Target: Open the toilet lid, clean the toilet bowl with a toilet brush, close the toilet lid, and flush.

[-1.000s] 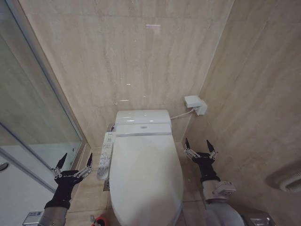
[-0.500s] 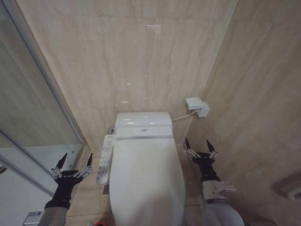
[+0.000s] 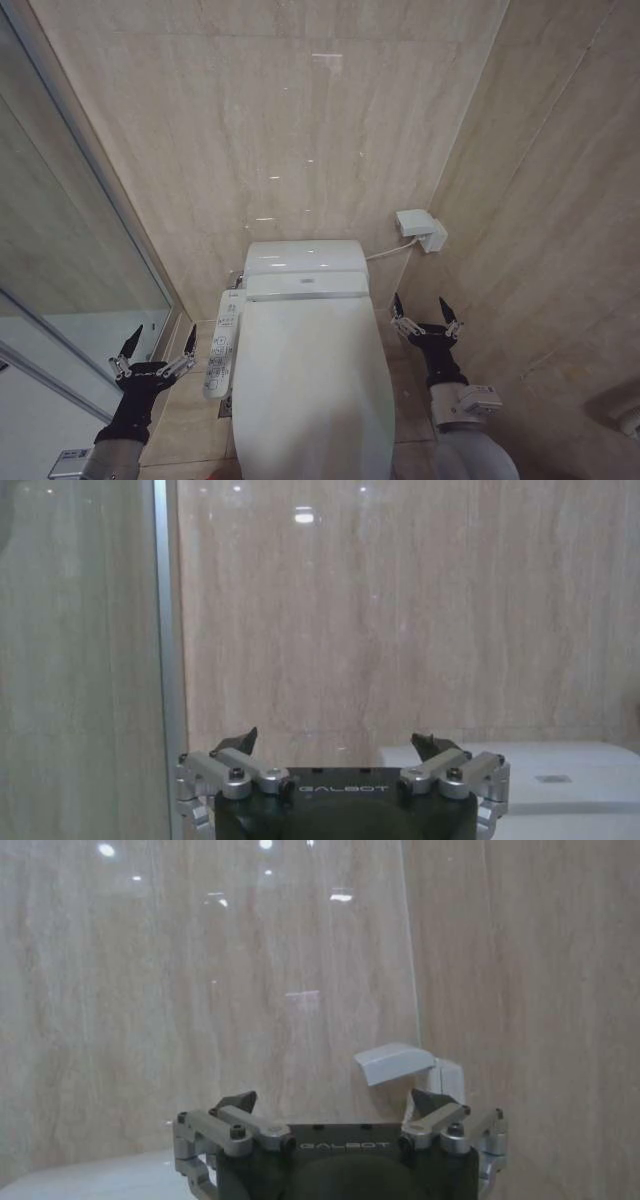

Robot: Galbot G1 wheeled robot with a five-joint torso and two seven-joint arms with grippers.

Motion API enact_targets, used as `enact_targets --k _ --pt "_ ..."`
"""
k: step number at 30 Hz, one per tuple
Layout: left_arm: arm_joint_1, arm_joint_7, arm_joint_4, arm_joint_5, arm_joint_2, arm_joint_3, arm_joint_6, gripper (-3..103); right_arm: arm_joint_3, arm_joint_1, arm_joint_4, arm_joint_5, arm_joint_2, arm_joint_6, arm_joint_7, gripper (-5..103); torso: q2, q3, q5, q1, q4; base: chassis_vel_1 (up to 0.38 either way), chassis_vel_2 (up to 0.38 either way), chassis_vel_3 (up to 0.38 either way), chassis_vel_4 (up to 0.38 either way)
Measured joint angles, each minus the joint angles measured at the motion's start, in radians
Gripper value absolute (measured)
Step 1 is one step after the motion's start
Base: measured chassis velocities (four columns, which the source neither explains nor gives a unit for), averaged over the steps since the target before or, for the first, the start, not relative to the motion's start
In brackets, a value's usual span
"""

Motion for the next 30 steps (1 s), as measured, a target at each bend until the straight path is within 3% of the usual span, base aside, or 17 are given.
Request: enact_targets --k 30 --pt "0.0 0.0 0.0 0.0 0.0 0.0 0.0 100 0.0 0.001 0.0 0.0 0.0 0.0 0.0 100 0.0 0.0 0.0 0.001 0.0 -0.037 0.034 0.039 -0.039"
